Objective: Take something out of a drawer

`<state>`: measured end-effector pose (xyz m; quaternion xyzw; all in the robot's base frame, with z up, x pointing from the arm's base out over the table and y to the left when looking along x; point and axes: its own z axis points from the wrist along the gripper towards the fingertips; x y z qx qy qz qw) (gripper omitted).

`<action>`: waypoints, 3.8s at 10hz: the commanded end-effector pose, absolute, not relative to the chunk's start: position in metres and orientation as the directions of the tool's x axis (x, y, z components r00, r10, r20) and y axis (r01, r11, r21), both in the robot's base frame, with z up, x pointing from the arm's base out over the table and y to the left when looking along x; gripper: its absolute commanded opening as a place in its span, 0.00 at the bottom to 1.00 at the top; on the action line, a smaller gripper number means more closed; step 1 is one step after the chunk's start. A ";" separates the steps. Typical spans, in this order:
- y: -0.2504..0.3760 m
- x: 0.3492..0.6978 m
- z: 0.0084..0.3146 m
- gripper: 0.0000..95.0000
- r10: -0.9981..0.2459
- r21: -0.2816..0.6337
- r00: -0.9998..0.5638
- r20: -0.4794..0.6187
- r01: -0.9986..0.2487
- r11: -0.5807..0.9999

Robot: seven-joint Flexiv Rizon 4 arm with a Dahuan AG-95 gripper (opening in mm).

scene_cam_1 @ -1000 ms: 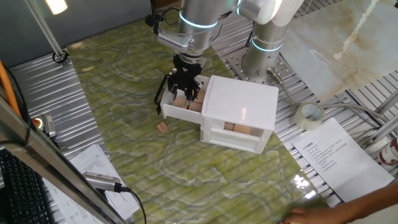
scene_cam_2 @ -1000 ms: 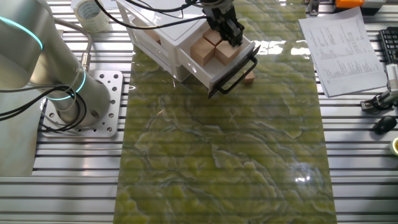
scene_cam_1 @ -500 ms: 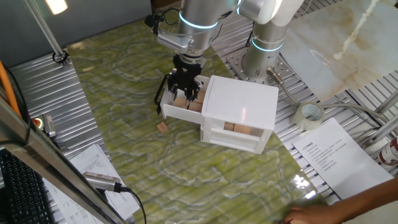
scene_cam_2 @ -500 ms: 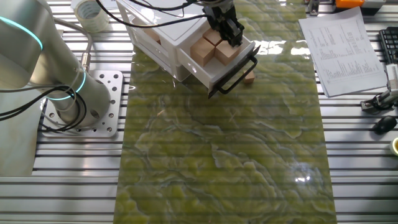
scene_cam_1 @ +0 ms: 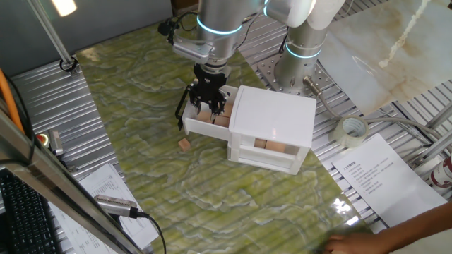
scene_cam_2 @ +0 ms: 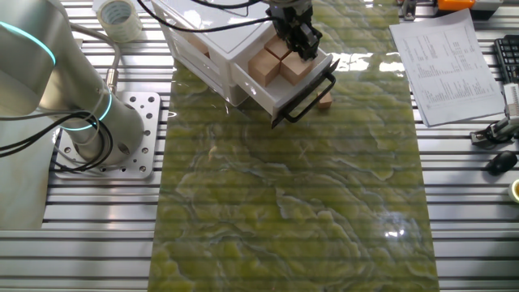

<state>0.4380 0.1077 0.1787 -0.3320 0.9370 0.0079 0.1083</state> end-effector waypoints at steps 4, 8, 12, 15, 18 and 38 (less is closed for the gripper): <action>0.107 0.437 0.178 0.40 -0.639 -0.043 -0.747 -0.183 -0.643 0.765; 0.107 0.437 0.178 0.40 -0.650 -0.033 -0.739 -0.174 -0.656 0.754; 0.107 0.439 0.188 0.40 -0.651 -0.028 -0.739 -0.170 -0.657 0.753; 0.099 0.434 0.197 0.40 -0.652 -0.014 -0.743 -0.151 -0.658 0.753; 0.097 0.434 0.209 0.40 -0.650 -0.014 -0.747 -0.138 -0.655 0.755; 0.098 0.443 0.232 0.00 -0.630 0.012 -0.774 -0.069 -0.632 0.775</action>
